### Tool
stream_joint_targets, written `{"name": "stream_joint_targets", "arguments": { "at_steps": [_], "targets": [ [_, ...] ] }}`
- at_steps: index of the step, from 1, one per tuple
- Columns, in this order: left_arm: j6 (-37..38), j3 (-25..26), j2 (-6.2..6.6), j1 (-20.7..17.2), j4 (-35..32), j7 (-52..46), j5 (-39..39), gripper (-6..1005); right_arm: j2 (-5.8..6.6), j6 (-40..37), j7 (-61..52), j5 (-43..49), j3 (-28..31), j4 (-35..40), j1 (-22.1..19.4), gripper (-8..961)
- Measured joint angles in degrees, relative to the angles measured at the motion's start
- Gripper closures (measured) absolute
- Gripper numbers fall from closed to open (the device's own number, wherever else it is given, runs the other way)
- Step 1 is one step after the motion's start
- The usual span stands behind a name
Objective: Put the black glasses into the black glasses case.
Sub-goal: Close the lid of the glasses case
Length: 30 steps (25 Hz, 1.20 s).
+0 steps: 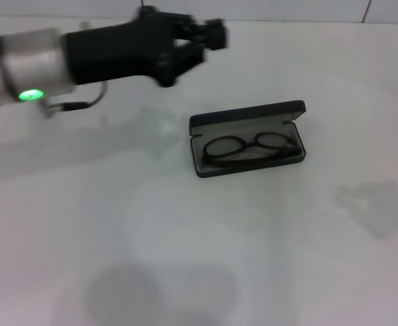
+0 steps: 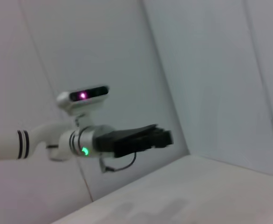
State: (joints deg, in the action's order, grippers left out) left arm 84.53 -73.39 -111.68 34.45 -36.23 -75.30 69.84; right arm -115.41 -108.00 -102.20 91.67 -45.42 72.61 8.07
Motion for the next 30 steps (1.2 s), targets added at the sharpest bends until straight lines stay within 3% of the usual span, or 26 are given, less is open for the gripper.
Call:
{"name": "stream_joint_targets", "arguments": {
  "at_steps": [5, 9, 12, 30],
  "targets": [
    [-12.27, -0.01, -3.23, 5.5, -0.64, -5.86, 11.03, 871, 0.01, -1.61, 3.2, 9.71, 9.21, -6.61, 0.07, 799],
    [-19.9, 0.0, -5.98, 9.36, -0.47, -12.15, 22.84, 860, 0.01, -1.37, 3.83, 13.24, 10.88, -8.41, 0.1, 799],
    [-22.72, 0.0, -7.17, 10.67, -0.43, -14.89, 28.35, 851, 0.01, -1.09, 4.23, 14.25, 10.96, -8.54, 0.18, 799],
    [-23.93, -0.61, -7.81, 10.93, 0.55, -16.95, 30.82, 840, -0.08, 0.48, 6.56, 17.88, 10.29, -13.1, 3.31, 796]
  ]
}}
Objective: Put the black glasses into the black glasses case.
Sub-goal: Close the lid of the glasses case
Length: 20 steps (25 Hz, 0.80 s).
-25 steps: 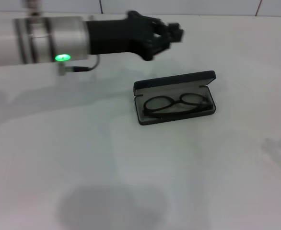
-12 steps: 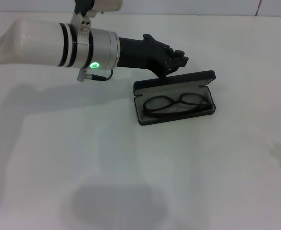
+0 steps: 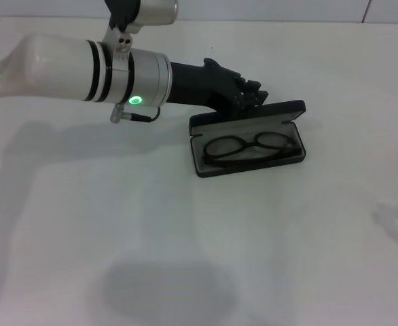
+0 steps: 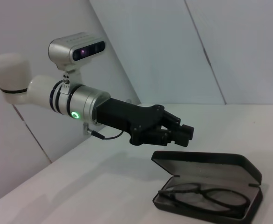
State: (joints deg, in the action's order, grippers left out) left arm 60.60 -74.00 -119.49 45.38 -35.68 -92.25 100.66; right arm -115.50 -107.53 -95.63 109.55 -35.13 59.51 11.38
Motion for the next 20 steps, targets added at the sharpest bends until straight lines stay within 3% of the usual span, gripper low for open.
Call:
{"name": "stream_joint_targets", "arguments": {
  "at_steps": [3, 20],
  "targets": [
    [-1.26, -0.01, -0.1, 0.3, 0.95, 0.16, 0.07, 794, 0.01, -0.05, 0.24, 0.17, -0.03, -0.19, 0.13, 794],
    [-4.59, -3.45, -0.48, 1.09, 3.22, 0.5, -0.47, 805, 0.02, 1.41, 2.58, 1.8, -0.47, -4.44, 1.14, 782]
  ]
}}
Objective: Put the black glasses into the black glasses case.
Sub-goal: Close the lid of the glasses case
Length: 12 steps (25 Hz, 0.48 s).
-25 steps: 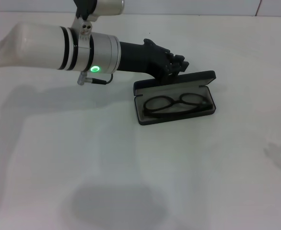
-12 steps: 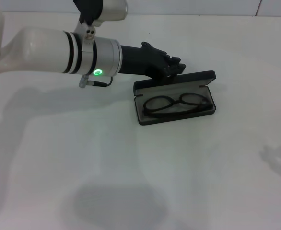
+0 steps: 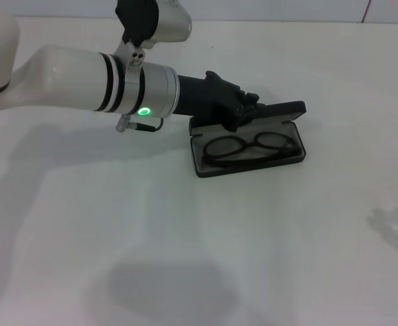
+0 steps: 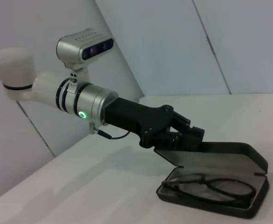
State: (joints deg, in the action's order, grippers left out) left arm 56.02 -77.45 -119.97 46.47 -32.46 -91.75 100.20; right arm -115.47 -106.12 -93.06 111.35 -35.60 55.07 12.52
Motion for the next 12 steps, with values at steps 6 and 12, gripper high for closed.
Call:
{"name": "stream_joint_targets", "arguments": {
  "at_steps": [6, 12],
  "targets": [
    [0.19, -0.12, 0.0, -0.37, 0.08, -0.02, 0.11, 805, -0.07, 0.08, 0.27, 0.01, 0.01, -0.4, 0.06, 778],
    [1.43, -2.79, 0.01, -0.49, 0.11, -0.1, 0.22, 807, -0.05, 0.21, 0.75, 0.01, 0.01, -1.59, 0.43, 774]
  ]
}}
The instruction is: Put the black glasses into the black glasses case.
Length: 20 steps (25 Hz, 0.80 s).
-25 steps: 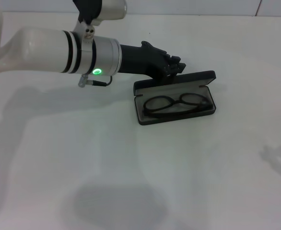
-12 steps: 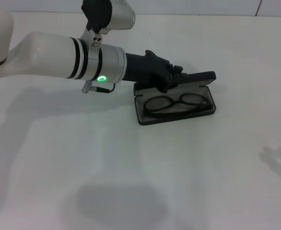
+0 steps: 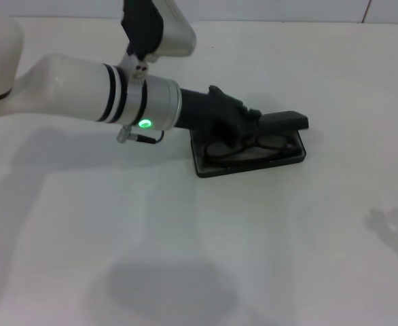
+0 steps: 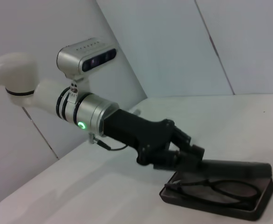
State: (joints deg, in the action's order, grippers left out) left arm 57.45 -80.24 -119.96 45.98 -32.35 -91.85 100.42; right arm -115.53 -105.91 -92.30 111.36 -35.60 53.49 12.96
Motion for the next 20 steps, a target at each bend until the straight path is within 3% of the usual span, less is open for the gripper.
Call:
{"name": "stream_joint_targets", "arguments": {
  "at_steps": [5, 12, 15, 20],
  "targets": [
    [0.21, -3.49, -0.01, -0.02, -0.38, -0.32, -0.14, 783, 0.05, 0.41, 0.29, 0.01, 0.0, -0.05, 0.22, 770],
    [2.61, -4.17, -0.01, -0.77, -0.93, -0.15, -0.21, 749, 0.09, 0.5, 0.47, 0.09, -0.38, -0.26, 1.03, 766],
    [7.35, -4.18, -0.01, -4.35, -7.07, -0.16, -0.78, 735, 0.07, 0.68, 0.64, 0.09, -1.07, -0.33, 1.16, 763],
    [21.16, -3.31, 0.37, -16.12, -25.49, 0.55, -6.69, 711, 0.0, -1.64, 4.05, -0.6, -1.76, -1.62, 1.99, 760]
  ]
}}
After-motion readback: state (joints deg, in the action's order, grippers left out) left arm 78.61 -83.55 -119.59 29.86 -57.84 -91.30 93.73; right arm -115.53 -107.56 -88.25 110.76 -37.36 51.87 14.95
